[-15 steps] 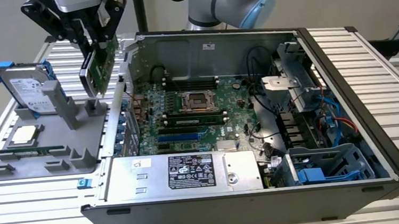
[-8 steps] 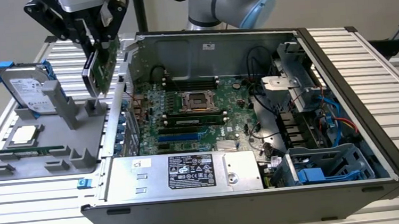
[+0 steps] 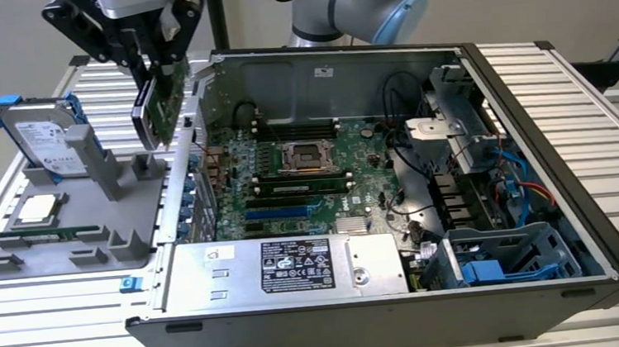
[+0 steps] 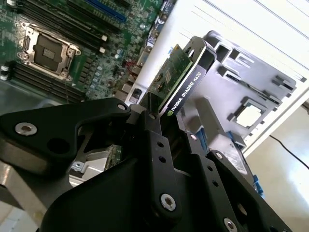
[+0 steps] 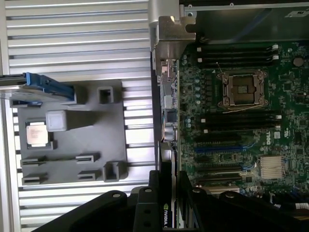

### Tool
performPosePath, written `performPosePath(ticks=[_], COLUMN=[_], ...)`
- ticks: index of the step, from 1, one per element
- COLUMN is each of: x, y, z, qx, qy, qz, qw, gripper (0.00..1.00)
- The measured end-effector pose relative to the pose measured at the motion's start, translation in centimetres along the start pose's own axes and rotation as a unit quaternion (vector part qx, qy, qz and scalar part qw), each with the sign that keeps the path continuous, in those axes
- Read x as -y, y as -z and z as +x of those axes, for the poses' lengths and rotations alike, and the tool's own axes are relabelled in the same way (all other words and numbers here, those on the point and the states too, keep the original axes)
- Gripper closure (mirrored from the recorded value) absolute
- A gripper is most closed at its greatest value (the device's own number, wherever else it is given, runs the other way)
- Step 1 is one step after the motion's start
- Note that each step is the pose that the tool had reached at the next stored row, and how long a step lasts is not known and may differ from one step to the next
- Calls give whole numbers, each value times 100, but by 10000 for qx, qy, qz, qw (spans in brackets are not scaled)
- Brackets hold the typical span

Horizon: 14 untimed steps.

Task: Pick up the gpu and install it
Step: 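Pick up the gpu and move the gpu toward the slot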

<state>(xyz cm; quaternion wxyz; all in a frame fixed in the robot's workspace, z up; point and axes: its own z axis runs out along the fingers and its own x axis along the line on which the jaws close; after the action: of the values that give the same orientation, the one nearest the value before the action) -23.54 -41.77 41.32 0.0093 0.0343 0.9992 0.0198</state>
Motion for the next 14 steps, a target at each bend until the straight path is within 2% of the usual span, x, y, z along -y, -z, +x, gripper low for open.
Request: performPosePath(ticks=[14], x=[-5], y=[-2], z=[-78], qx=[0], qy=[0], qz=[0], qw=[10000], gripper=[100])
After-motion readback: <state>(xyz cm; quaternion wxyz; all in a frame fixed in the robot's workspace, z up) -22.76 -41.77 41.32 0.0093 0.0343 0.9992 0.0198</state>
